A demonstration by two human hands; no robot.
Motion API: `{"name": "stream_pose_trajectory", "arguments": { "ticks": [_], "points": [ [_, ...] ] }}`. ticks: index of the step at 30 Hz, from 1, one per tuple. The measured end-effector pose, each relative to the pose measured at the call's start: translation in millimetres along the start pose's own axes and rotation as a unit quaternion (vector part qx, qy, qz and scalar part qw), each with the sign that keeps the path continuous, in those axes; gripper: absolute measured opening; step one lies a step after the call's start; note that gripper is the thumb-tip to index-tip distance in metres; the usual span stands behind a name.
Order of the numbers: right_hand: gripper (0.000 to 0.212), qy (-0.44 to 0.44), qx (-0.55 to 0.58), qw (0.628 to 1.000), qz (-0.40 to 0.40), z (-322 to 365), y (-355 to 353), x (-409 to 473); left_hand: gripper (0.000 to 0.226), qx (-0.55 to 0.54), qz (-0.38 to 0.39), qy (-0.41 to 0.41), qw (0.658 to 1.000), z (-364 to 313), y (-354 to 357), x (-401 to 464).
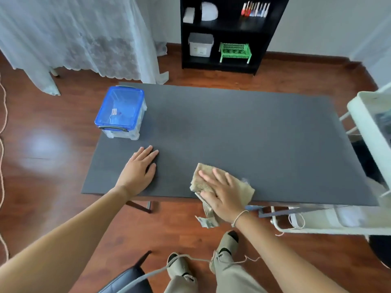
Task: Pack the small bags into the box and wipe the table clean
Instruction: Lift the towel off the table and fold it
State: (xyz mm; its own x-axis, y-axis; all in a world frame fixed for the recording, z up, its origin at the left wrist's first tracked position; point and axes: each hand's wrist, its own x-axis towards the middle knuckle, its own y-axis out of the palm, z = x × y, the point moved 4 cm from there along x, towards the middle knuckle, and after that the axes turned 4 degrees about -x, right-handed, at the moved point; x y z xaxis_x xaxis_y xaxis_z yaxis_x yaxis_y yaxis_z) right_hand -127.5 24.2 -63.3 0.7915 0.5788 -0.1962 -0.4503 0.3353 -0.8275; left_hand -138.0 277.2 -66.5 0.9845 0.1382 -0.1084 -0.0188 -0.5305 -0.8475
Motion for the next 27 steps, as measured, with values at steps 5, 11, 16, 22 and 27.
{"name": "stream_pose_trajectory", "arguments": {
  "ticks": [5,11,16,22,27],
  "points": [
    [0.025,0.097,0.410,0.895,0.149,62.1,-15.1,-8.6,0.038,-0.103,0.001,-0.024,0.994,-13.8,-27.5,-9.7],
    [0.027,0.100,0.623,0.772,0.077,72.0,-92.2,4.0,0.032,-0.441,0.125,-0.084,0.885,-75.7,-66.2,-10.6],
    [0.026,0.043,0.676,0.735,0.007,76.5,-166.8,19.7,0.039,-0.524,0.150,-0.034,0.837,-126.0,-99.2,2.0],
    [0.029,-0.073,0.671,0.738,0.017,85.0,-231.3,26.3,0.042,-0.512,0.151,0.032,0.845,-184.8,-130.3,19.6],
    [0.036,-0.057,0.635,0.769,0.049,69.6,-239.8,28.9,0.032,-0.595,0.181,0.046,0.782,-213.2,-132.1,30.5]
  ]
}}
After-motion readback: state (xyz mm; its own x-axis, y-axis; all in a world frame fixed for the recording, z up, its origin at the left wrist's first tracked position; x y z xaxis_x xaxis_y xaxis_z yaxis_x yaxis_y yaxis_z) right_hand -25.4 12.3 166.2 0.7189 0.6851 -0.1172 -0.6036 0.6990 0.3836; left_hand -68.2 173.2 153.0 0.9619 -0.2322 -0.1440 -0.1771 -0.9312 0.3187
